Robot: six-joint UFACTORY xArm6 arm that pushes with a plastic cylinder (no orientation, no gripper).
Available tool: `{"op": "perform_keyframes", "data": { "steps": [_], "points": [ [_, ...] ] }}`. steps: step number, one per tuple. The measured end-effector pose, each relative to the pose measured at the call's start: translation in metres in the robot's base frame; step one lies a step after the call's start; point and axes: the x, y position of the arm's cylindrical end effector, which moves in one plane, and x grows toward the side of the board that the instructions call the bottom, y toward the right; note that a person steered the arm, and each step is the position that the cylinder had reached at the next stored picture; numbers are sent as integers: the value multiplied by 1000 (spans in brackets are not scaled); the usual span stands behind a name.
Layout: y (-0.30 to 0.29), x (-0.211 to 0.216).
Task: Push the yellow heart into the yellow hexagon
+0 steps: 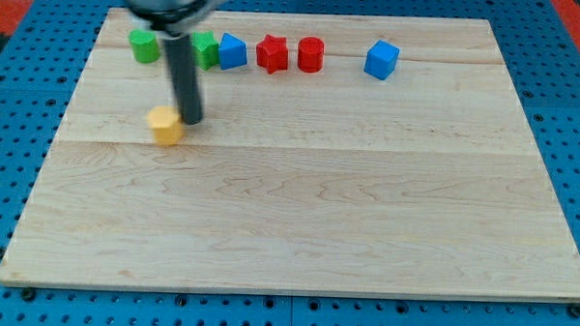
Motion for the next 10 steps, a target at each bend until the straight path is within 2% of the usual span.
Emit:
{"op": "perform_keyframes", "data": {
  "steps": [1, 2, 3, 4, 5, 7, 9, 10],
  "points": [
    [-56, -3],
    [-26, -72],
    [-20, -126],
    [-5, -148],
    [-2, -150],
    [49, -148],
    [97, -191],
    [50, -216]
  ]
}}
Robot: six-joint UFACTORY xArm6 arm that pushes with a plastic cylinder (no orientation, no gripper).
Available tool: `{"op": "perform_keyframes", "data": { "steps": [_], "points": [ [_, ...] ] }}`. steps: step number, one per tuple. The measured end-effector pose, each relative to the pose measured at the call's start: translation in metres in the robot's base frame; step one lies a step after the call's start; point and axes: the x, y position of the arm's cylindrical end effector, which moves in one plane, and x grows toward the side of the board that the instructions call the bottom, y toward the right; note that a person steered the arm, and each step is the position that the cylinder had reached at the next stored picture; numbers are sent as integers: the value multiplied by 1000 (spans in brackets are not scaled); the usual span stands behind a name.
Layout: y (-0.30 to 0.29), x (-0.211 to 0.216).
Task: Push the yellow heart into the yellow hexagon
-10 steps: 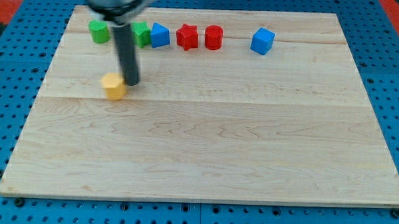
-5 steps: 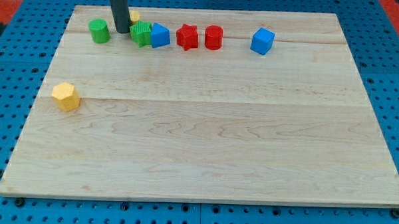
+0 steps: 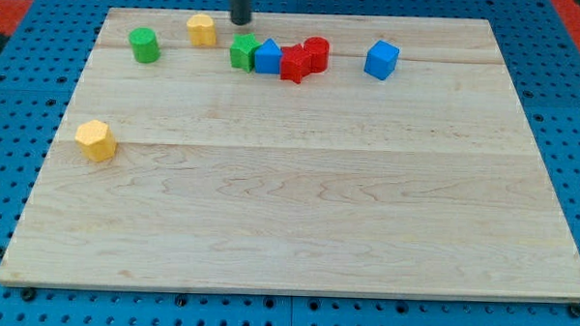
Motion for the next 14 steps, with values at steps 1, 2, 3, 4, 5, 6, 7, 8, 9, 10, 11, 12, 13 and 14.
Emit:
{"op": "perform_keyframes", "data": {
  "steps": [1, 2, 3, 4, 5, 6, 7, 8, 9, 10, 11, 12, 13, 14],
  "points": [
    [-63, 22],
    [-58, 82],
    [-57, 80],
    [-58, 44],
    [-52, 28],
    [-17, 34],
    [-17, 87],
    [-25, 116],
    [-25, 116],
    [-25, 107],
    [-43, 92],
    [-90, 133],
    [-91, 135],
    [-64, 94]
  ]
}}
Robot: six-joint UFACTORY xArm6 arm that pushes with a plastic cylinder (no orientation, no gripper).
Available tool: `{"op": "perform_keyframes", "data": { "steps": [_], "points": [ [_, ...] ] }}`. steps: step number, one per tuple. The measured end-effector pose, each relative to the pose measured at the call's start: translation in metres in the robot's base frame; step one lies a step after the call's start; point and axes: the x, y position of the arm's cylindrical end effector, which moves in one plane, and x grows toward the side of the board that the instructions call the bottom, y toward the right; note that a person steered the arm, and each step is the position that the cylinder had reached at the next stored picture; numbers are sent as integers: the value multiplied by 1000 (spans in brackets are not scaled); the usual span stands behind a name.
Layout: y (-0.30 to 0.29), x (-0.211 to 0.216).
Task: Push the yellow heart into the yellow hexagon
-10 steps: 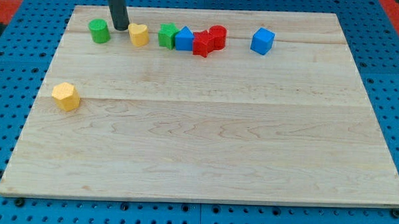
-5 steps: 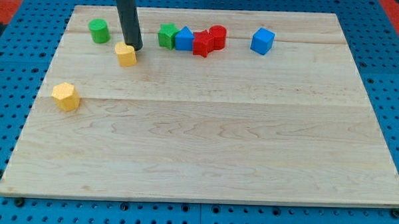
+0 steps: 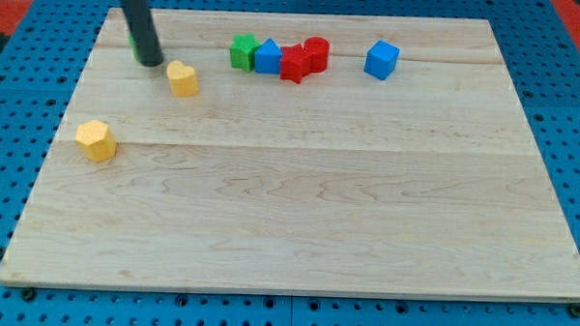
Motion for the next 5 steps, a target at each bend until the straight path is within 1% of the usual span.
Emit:
{"op": "perform_keyframes", "data": {
  "steps": [1, 2, 3, 4, 5],
  "points": [
    [38, 29],
    [-17, 68],
    [-66, 94],
    [-39, 71],
    [1, 76]
  ]
}}
